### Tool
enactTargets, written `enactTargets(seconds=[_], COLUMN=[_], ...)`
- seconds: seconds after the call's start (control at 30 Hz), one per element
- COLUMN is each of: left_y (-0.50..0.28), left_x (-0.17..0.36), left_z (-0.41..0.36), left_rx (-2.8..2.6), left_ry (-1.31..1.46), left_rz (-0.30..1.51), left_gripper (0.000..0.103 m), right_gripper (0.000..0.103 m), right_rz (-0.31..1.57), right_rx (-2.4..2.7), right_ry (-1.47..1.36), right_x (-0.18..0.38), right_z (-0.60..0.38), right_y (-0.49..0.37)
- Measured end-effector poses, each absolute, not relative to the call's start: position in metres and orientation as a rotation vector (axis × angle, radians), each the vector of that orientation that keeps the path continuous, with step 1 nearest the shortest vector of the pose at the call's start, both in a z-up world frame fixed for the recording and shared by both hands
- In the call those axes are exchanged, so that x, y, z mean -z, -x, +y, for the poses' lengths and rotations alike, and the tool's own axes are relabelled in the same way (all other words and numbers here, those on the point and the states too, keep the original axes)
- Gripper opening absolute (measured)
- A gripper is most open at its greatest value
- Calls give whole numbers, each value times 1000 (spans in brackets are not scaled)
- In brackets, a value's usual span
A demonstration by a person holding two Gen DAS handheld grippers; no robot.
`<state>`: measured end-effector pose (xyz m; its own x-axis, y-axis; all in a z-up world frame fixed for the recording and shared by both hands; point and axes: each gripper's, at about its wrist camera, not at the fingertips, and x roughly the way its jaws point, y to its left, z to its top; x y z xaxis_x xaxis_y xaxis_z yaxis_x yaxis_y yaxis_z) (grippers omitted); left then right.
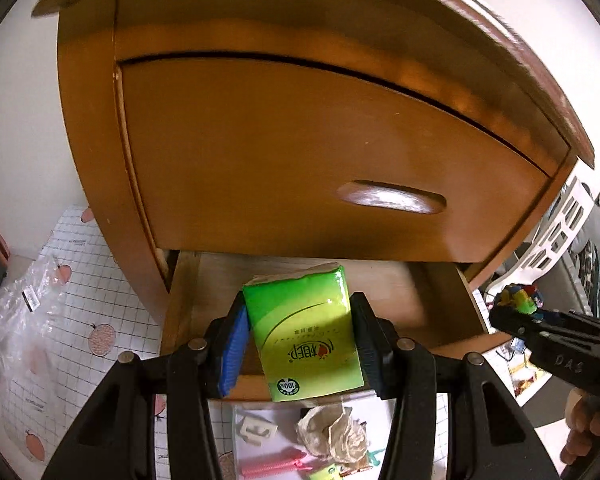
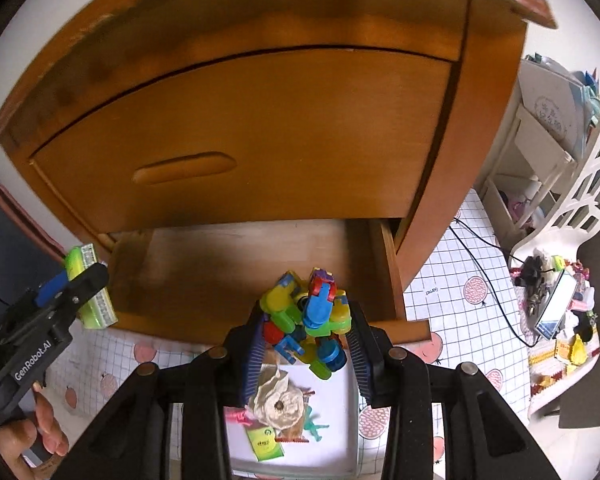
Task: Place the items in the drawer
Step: 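Carry both held items to the open drawer and release them inside, then withdraw both tools from the drawer back toward the tray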
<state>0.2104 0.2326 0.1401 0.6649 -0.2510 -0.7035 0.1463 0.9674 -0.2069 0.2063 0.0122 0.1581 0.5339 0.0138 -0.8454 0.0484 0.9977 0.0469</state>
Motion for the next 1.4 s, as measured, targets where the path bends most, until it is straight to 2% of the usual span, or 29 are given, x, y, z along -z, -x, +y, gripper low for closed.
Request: enactTargets(seconds=[0.5, 0.63, 0.7, 0.87, 1.03, 1.1, 1.13, 1.27, 1.33, 1.4], left_y=[-226, -222, -223, -226, -230, -232, -232, -227, -226, -223], left_x=[-121, -121, -120, -117, -109, -106, -105, -105, -105, -108], left_z=[230, 226, 228, 230, 232, 233, 234, 234, 233, 234], left_rx=[189, 189, 189, 175, 147, 140, 138, 129, 122, 116], left_ry=[99, 90, 95, 90, 91, 91, 92, 76, 64, 53], left_rz=[838, 834, 835, 859, 891, 896, 892, 869, 854, 826], left_gripper=[51, 61, 63, 66, 69, 82, 89, 92, 101, 103], right_gripper=[41, 43, 51, 58, 71, 82, 83, 100, 101, 102], right_rz=[1033, 1024, 1020, 1019, 1023, 1020, 1017, 1010, 1007, 1006], right_rx=[25, 21, 19, 23, 21, 18, 18, 20, 20, 22], right_ry=[-66, -69, -71, -67, -68, -69, -69, -70, -71, -73], right_x=[-127, -128, -129, -130, -124, -122, -122, -121, -120, -119], right_z=[18, 17, 17, 17, 15, 15, 15, 13, 13, 13], right_y=[-226, -225, -226, -224, -224, -223, -222, -222, -222, -222])
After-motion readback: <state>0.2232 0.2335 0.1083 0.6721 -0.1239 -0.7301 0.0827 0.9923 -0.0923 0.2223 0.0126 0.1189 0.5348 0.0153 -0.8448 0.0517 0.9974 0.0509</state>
